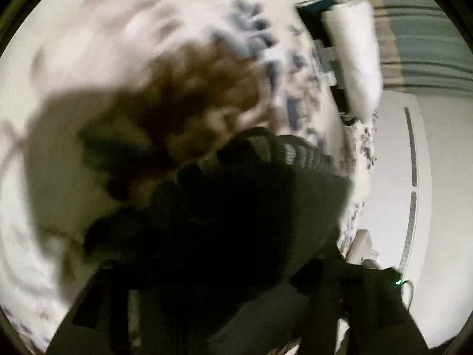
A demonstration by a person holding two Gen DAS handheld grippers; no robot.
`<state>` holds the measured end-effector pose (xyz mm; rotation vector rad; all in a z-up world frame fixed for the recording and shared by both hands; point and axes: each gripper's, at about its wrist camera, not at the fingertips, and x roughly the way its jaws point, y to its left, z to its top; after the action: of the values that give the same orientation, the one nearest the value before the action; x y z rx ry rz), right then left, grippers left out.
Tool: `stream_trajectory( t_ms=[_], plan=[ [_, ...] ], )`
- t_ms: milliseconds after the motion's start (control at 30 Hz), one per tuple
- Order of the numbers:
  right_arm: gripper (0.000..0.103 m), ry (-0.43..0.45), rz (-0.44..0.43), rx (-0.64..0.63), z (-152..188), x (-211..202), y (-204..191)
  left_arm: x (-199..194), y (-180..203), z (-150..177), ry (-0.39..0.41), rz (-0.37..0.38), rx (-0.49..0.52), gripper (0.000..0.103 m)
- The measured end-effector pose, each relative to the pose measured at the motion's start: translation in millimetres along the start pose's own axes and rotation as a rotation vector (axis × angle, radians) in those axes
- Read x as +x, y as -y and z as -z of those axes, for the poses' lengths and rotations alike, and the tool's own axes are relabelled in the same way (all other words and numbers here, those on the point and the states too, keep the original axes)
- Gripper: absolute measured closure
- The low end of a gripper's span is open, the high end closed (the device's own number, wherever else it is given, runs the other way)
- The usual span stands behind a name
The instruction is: Fold small clothes
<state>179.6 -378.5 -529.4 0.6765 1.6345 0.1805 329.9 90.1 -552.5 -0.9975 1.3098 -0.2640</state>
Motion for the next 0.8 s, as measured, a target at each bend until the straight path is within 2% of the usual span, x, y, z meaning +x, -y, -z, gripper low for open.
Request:
stream_trajectory(
  t_ms=[33, 67, 233, 367, 467, 533, 667, 733, 800],
  plan=[
    [0.058, -0.007, 0.015, 0.01, 2.0, 2.9, 7.4, -1.9, -3.1, 2.8, 0.018, 0.02, -0.012, 0.05],
    [0.048, -0.021, 0.033, 0.022, -0.2, 3.4, 13.0, -4.3, -3.5, 5.1, 0.035, 0.029, -0.021, 0.049],
    [0.042, -0.054, 0.163, -0.054, -6.2, -38.9, 10.9, -29.6, 10.5, 22.5, 0.13, 0.008, -0.035, 0.049],
    [0.04, -0.056, 0.316, -0.183, -5.2, -80.3, -26.1, -60.6, 14.2, 46.9, 0.212, -0.088, -0.025, 0.045],
    [0.039, -0.056, 0.334, -0.309, -10.5, -89.1, -87.5, -64.6, 6.5, 61.3, 0.229, -0.143, -0.018, 0.045],
    [0.039, -0.088, 0.325, -0.451, -19.6, -68.4, -143.6, -59.6, -3.7, 68.2, 0.228, -0.164, -0.035, 0.045],
    [0.039, -0.164, 0.27, -0.753, -29.5, -0.6, -261.6, -49.7, -17.9, 76.9, 0.257, -0.117, -0.084, 0.045],
    [0.039, -0.229, 0.263, -0.924, -27.4, 52.9, -321.8, -45.6, -20.7, 79.3, 0.284, -0.086, -0.092, 0.045],
    [0.039, -0.321, 0.253, -1.009, -18.9, 95.1, -359.5, -42.7, -27.1, 81.2, 0.314, -0.023, -0.123, 0.047]
  ],
)
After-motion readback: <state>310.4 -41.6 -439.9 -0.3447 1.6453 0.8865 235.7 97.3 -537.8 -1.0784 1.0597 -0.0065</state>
